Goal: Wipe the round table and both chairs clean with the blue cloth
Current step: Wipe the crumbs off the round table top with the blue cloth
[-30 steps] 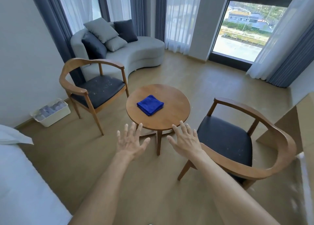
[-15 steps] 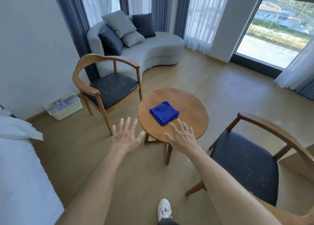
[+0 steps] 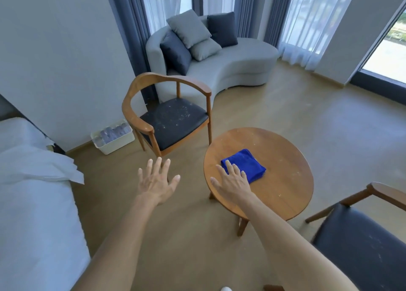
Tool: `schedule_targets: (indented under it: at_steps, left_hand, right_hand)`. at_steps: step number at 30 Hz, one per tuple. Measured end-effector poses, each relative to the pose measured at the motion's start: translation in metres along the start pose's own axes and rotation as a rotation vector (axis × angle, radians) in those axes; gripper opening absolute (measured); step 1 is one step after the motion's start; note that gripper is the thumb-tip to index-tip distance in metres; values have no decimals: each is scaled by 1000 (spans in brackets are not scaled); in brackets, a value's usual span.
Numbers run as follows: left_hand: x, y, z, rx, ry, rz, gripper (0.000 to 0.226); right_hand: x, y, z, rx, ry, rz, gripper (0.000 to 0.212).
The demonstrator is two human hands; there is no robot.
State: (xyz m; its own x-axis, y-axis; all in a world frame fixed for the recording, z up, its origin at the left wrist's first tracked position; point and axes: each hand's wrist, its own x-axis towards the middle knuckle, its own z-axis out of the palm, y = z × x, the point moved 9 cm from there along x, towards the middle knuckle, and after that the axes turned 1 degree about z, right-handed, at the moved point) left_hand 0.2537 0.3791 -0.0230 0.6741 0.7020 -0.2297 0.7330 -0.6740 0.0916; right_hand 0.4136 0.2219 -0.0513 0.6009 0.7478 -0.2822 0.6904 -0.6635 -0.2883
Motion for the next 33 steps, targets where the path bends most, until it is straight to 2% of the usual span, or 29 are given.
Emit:
schedule_targets:
  at_steps: [6,13,19,26,33]
  left_hand:
    - [75,-20,-5,40,-44,39,68]
    - [205,3,-4,97,-102,264,68]
    - [268,70,14,123,-192,507,70]
    - [287,183,62,144,-312,755,72]
    - [322,242,118,209,-413,835,74]
  right_hand:
    - [62,-4,18,48,-40,74,60]
    - [124,13,18,152,15,343,60]
    - [135,43,7,235,65,571,61]
    - [149,124,14,331,121,796,62]
    - [186,198,38,417,97,903,61]
